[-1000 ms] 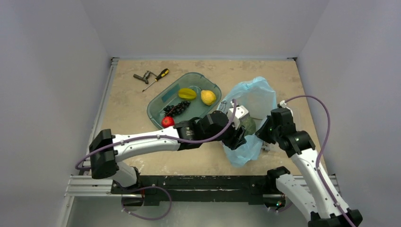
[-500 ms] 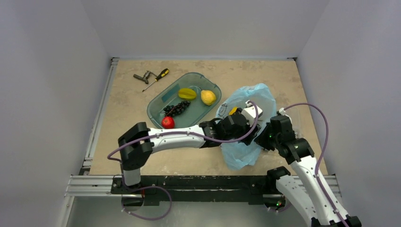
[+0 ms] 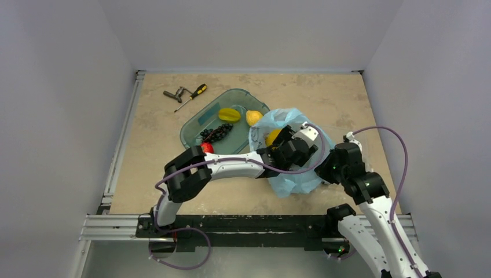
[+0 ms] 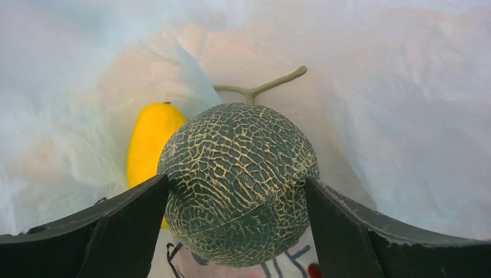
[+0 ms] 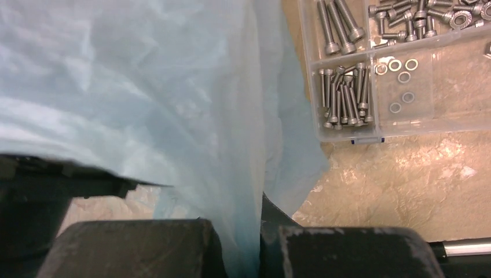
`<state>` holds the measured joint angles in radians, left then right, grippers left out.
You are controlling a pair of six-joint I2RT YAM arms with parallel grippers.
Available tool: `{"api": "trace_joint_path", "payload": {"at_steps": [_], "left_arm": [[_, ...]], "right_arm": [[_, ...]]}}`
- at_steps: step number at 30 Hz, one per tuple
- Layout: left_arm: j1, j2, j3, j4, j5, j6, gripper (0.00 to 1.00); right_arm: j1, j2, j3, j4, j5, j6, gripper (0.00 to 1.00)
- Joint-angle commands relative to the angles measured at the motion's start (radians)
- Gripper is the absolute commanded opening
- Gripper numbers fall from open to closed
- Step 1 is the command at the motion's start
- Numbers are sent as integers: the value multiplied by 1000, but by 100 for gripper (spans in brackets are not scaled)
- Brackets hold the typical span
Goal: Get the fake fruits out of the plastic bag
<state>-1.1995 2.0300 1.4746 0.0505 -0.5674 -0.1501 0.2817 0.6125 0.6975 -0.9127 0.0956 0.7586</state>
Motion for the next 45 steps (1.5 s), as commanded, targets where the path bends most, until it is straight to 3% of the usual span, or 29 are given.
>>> {"api": "trace_joint_path", "payload": {"at_steps": [1,7,15,17,20,23,30,34,39,45], "left_arm": [[50,-47,-51,-112,-150,-53,83],[51,-271,-218,-217,-54,-224,57],[37,-400,-422,-148,137,-243,50],[22,-441,-443,-119,173,-221,52],[17,-510,-440,-37,282,-190,66],[18,-507,-369,-24,305,-192,77],[52,-333,-152,-100,283,-189,82],[55,-238,-50,-185,190,-127,98],[61,-171,12,-273,133,-123,100],[64,-112,-6,-257,29,-133,100]], "right_arm": [[5,-20,33,-3,36,-10,0],[5,-34,24,-9,32,-39,0],[9,52,15,18,-83,-145,0],[29,75,4,33,-93,-151,0],[69,95,1,49,-93,-153,0],[95,88,-3,63,-92,-150,0],[112,89,-3,70,-93,-157,0],[113,70,-1,76,-93,-156,0],[113,66,0,80,-93,-156,0],[112,66,2,86,-93,-158,0]]}}
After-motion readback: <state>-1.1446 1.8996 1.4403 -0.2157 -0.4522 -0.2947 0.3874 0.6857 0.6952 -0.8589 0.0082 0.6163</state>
